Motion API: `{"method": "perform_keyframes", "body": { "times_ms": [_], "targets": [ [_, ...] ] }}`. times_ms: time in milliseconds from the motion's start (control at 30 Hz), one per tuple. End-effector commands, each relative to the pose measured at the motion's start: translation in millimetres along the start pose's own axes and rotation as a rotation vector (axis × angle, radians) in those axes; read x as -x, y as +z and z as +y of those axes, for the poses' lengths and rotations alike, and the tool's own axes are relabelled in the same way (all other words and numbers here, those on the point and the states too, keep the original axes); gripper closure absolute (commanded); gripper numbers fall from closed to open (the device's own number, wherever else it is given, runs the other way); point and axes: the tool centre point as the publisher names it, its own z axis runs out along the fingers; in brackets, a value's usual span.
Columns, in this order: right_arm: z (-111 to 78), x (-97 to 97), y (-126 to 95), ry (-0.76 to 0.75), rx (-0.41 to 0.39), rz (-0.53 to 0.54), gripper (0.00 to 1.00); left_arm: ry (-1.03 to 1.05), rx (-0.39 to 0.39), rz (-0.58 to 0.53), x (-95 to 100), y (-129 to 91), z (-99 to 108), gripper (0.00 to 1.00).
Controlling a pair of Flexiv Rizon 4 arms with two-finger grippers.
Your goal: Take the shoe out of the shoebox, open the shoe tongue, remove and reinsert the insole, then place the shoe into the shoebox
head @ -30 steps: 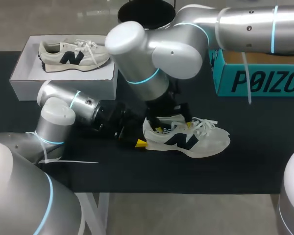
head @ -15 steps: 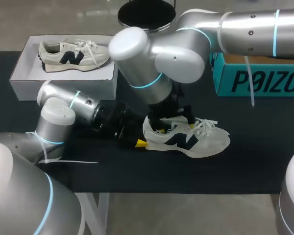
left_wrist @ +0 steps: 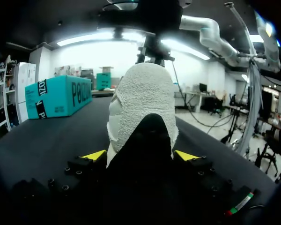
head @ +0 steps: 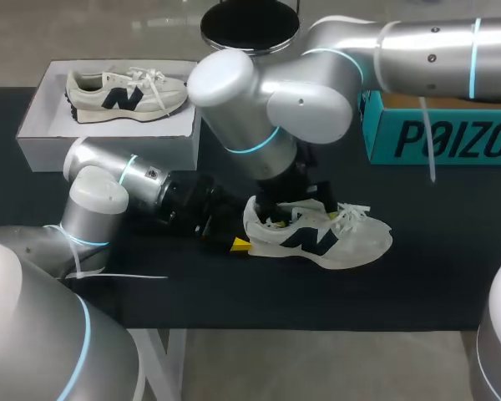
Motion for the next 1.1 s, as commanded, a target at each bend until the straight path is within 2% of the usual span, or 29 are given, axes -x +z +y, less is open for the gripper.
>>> {"method": "perform_keyframes", "body": {
  "times_ms": [33,67,100,167,200,633,1100],
  "targets": [
    [-1.8,4.2,-1,0.003,0.008,0.007,0.0,0.0,0.002,-0.002,0.4,3,1,1.0],
    [-1.7,4.6,-2,0.004,0.01,0.005,0.0,0.0,0.002,-0.002,0.4,3,1,1.0],
    [-1.6,4.9,-2,0.004,0.012,0.003,0.42,0.0,0.002,-0.002,0.4,3,1,1.0],
    [-1.1,5.5,-2,0.004,0.017,0.002,0.92,0.0,0.002,-0.002,0.4,3,1,1.0],
    [-0.8,5.9,-3,0.004,0.019,0.001,1.0,0.0,0.002,-0.002,0.4,3,1,1.0],
    [-1.4,12.0,-9,0.006,0.027,-0.008,1.0,0.0,0.002,-0.002,0.4,3,1,1.0],
    [-5.2,36.8,-22,0.03,0.03,-0.027,1.0,0.0,0.002,-0.002,0.4,3,1,1.0]
  ]
}}
